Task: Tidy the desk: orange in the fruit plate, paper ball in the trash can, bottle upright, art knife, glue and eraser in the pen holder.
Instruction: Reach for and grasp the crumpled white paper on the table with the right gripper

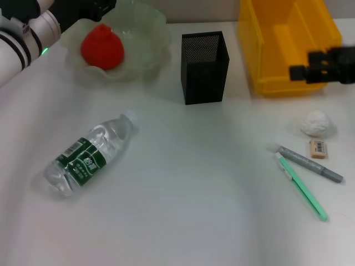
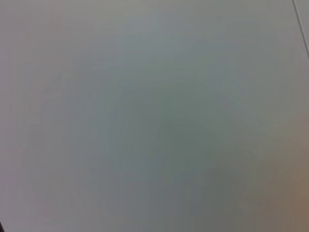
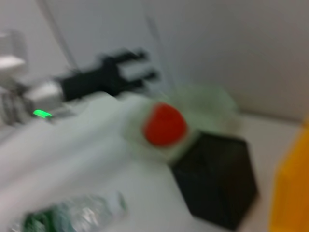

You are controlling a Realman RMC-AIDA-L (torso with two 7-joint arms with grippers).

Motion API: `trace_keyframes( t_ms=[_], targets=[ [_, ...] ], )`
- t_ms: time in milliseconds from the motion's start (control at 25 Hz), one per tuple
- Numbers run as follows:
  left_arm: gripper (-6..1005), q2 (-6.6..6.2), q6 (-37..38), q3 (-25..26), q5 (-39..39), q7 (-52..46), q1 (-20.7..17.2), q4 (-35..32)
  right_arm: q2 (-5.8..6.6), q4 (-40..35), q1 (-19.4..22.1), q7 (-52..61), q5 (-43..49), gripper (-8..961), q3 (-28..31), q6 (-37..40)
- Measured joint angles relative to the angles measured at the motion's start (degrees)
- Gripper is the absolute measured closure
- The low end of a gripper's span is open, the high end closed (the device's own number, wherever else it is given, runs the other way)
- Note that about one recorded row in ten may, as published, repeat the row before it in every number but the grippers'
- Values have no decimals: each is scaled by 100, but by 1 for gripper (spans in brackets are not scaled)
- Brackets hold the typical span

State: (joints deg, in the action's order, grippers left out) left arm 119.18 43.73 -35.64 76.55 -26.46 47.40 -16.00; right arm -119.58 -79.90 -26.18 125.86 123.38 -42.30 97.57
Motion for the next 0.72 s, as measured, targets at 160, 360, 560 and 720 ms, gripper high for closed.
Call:
trace_keyframes(
  t_ms=[160,360,560,720],
  targets=[
    [302,0,28,5,-5,0,-5,-14,13,-7,-53,606,929,181,-8,-79],
    [302,0,72,-14,-7,0,-5,-17,8,-42,-105,1055,1726,182,-104,-571],
    [303,0,164,14,-15,0,-92,-17,9,216,-228,1317,2462,183,-644,-1146],
    [303,-2,242,4,-171,0,-197,-18,24,670,-334,1329,2615,184,-966,-1523]
  ],
)
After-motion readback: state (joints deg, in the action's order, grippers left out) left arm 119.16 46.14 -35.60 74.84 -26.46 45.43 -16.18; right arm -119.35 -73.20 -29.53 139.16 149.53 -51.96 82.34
